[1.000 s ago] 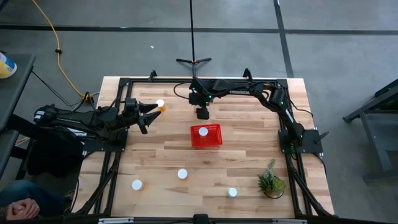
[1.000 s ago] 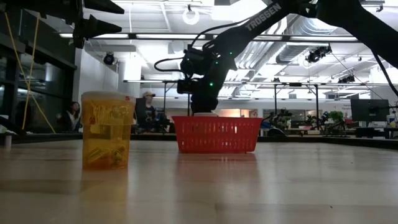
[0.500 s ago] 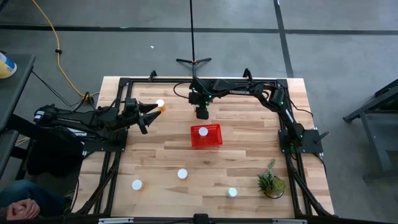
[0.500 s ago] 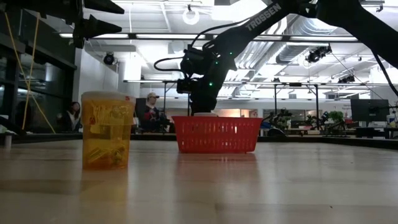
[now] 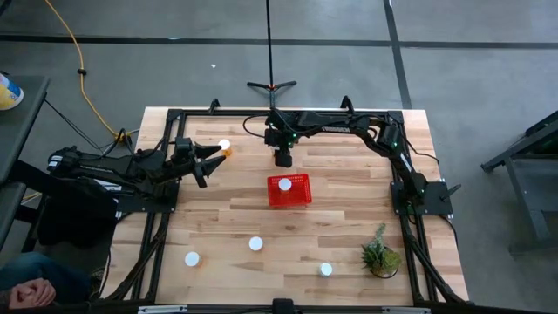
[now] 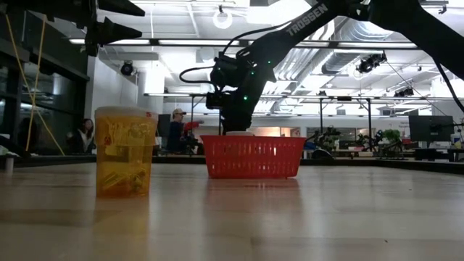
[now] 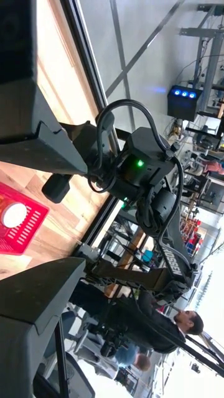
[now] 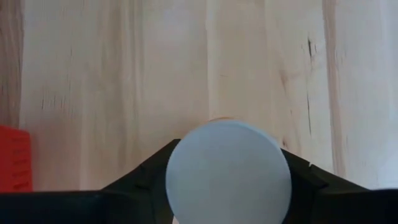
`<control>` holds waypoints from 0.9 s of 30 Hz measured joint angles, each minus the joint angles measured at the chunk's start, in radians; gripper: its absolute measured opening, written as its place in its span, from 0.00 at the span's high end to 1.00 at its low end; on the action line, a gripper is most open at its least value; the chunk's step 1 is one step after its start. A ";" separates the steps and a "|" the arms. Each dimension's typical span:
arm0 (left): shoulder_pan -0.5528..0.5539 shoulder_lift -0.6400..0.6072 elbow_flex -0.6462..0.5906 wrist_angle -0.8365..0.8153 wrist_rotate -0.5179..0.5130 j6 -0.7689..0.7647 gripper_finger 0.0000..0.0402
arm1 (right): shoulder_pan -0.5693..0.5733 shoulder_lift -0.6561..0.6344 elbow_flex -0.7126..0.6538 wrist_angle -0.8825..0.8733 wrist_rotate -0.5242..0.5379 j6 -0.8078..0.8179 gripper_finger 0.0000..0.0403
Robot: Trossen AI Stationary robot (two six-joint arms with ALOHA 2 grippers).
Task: Pick and place pill bottles into a basket
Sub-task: Put the orange medicine bottle into the bin
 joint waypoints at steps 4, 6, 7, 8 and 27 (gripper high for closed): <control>0.000 0.000 0.000 0.000 0.000 0.000 0.34 | -0.006 0.000 0.000 0.000 -0.003 0.019 0.54; 0.000 0.000 0.000 0.000 0.000 0.000 0.34 | -0.007 0.000 0.001 -0.001 -0.001 0.019 0.54; 0.000 0.000 0.000 0.000 0.000 0.000 0.34 | -0.007 0.000 0.005 -0.006 0.001 0.019 0.54; 0.000 0.000 0.000 0.000 0.000 0.000 0.34 | -0.007 0.000 0.011 -0.011 0.002 0.019 0.53; 0.000 0.000 0.000 -0.001 0.000 0.000 0.34 | -0.003 -0.001 0.177 -0.149 -0.098 0.132 0.54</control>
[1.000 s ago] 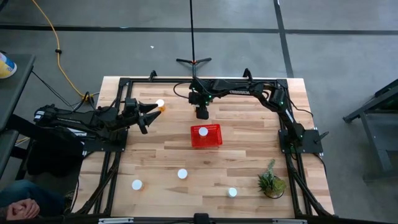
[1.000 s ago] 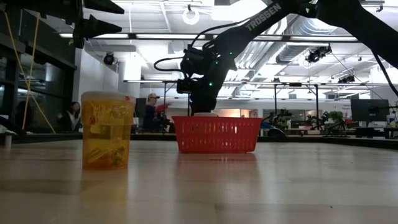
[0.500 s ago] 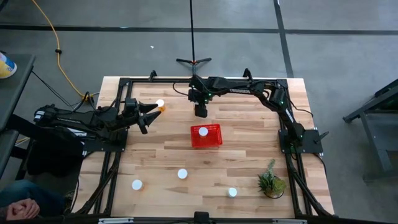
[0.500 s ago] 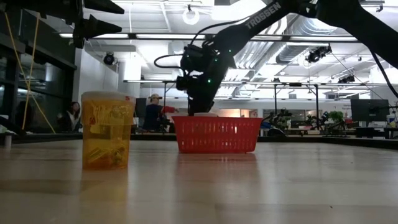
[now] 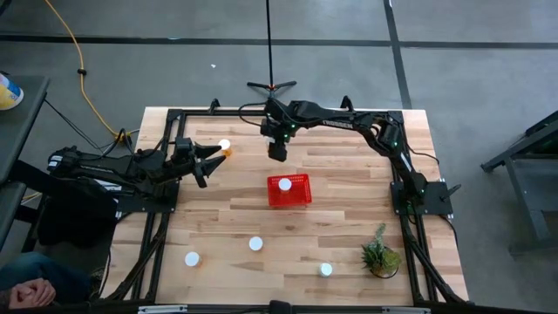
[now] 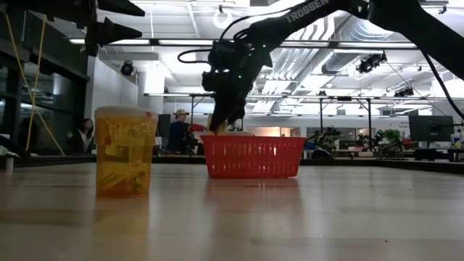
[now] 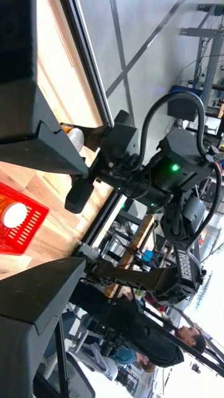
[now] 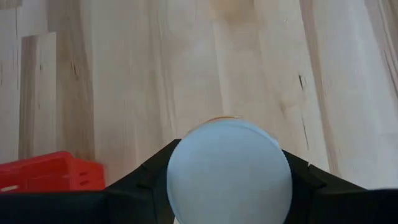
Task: Pick and place pill bottles into a basket
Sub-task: Put the orange medicine bottle into the bin
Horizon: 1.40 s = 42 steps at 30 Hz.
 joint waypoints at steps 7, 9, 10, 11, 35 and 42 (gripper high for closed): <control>0.000 0.000 0.000 0.000 0.000 0.006 0.34 | 0.005 0.000 0.003 -0.005 0.009 0.008 0.54; 0.000 0.000 0.000 0.000 0.000 0.006 0.34 | 0.005 0.000 0.003 -0.005 0.010 0.008 0.54; 0.000 0.000 0.000 0.000 0.000 0.006 0.34 | 0.005 0.000 0.003 -0.005 0.010 0.008 0.54; 0.000 0.000 0.000 0.000 0.000 0.006 0.34 | 0.005 0.000 0.003 -0.005 0.010 0.012 0.54; 0.000 0.000 0.000 0.000 0.000 0.008 0.34 | 0.046 -0.042 0.005 -0.037 -0.032 0.019 0.56; 0.000 0.000 0.000 0.000 0.000 0.013 0.34 | 0.051 -0.058 0.005 -0.093 0.018 0.017 0.55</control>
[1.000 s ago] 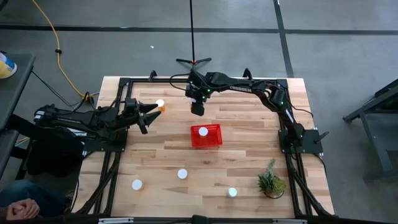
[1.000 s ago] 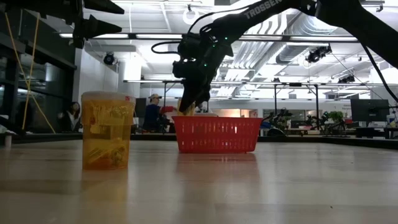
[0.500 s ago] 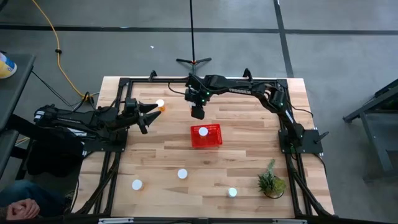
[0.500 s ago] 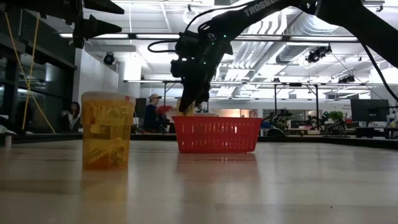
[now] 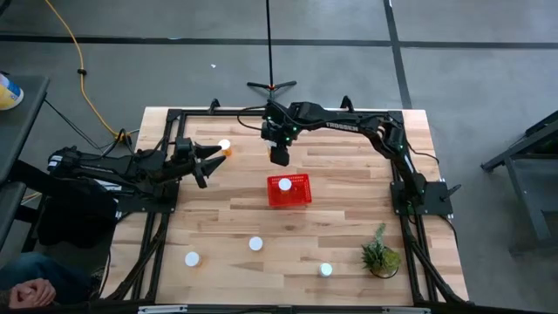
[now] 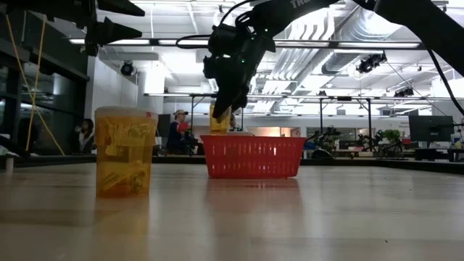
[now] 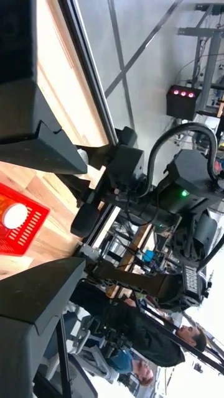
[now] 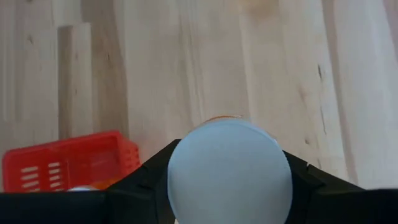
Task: Pick and place pill bottles into a basket
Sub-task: Put the orange medicine bottle into the bin
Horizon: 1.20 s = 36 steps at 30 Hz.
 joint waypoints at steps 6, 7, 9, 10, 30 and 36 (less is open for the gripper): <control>0.000 0.000 0.000 0.000 0.000 0.001 0.34 | 0.031 0.000 0.000 -0.010 -0.023 0.011 0.57; 0.000 0.000 0.000 0.000 0.000 0.002 0.34 | 0.035 0.000 0.000 -0.013 -0.025 0.018 0.57; 0.000 0.000 0.000 0.000 0.000 0.003 0.34 | 0.044 -0.002 0.000 -0.020 -0.024 0.024 0.57; 0.000 0.000 0.000 0.000 0.000 0.003 0.34 | 0.051 -0.006 0.000 -0.029 -0.023 0.024 0.57; 0.000 0.000 0.000 -0.028 0.037 -0.004 0.34 | 0.210 -0.073 0.004 -0.099 -0.002 0.114 0.58; 0.000 0.000 0.000 -0.028 0.056 -0.004 0.34 | 0.242 -0.073 0.004 -0.112 0.015 0.154 0.56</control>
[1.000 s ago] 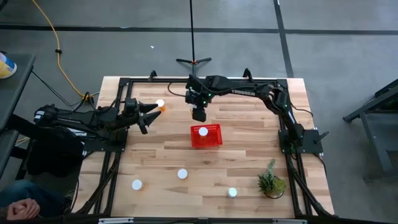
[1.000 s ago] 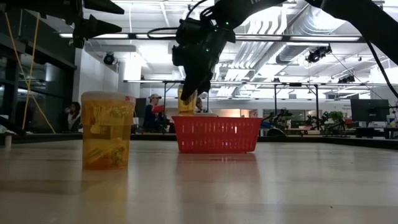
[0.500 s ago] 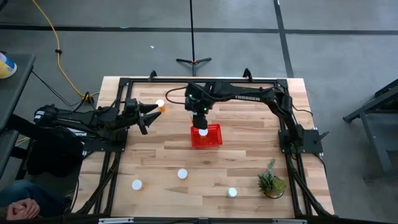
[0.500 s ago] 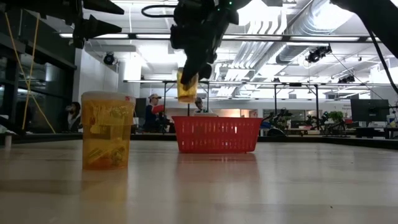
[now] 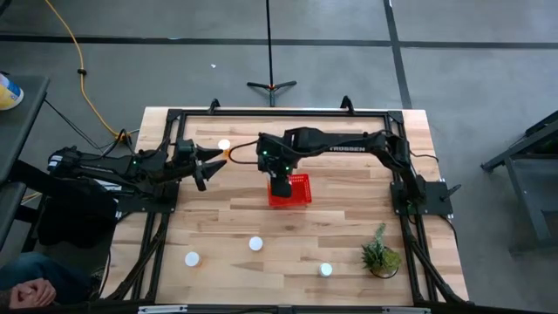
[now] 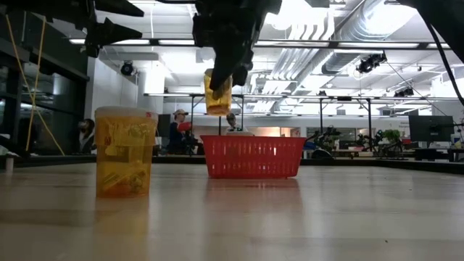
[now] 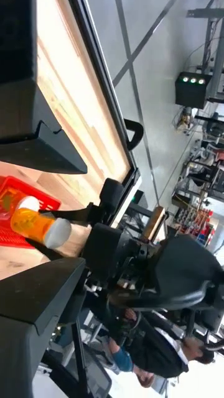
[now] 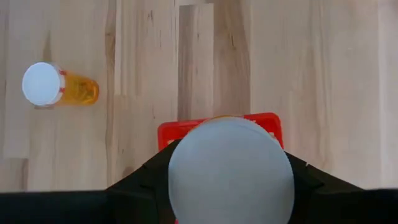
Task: Pick and place pill bottles into a basket
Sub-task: Put the orange medicine bottle into the bin
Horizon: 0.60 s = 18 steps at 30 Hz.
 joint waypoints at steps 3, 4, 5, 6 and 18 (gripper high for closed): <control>0.000 0.000 0.000 0.000 0.000 0.000 0.34 | 0.016 0.000 0.000 -0.001 0.021 0.011 0.55; 0.000 0.000 0.000 0.000 0.000 0.000 0.34 | 0.021 0.000 0.000 -0.005 0.031 0.012 0.55; 0.000 0.000 0.000 0.000 0.003 0.000 0.34 | 0.026 0.000 0.000 -0.009 0.039 0.014 0.56; 0.000 0.000 0.000 0.000 0.006 0.000 0.34 | 0.031 0.000 0.000 -0.010 0.046 0.019 0.57; 0.000 0.000 0.000 0.000 0.008 0.000 0.34 | 0.069 0.000 -0.009 -0.001 0.096 0.046 0.54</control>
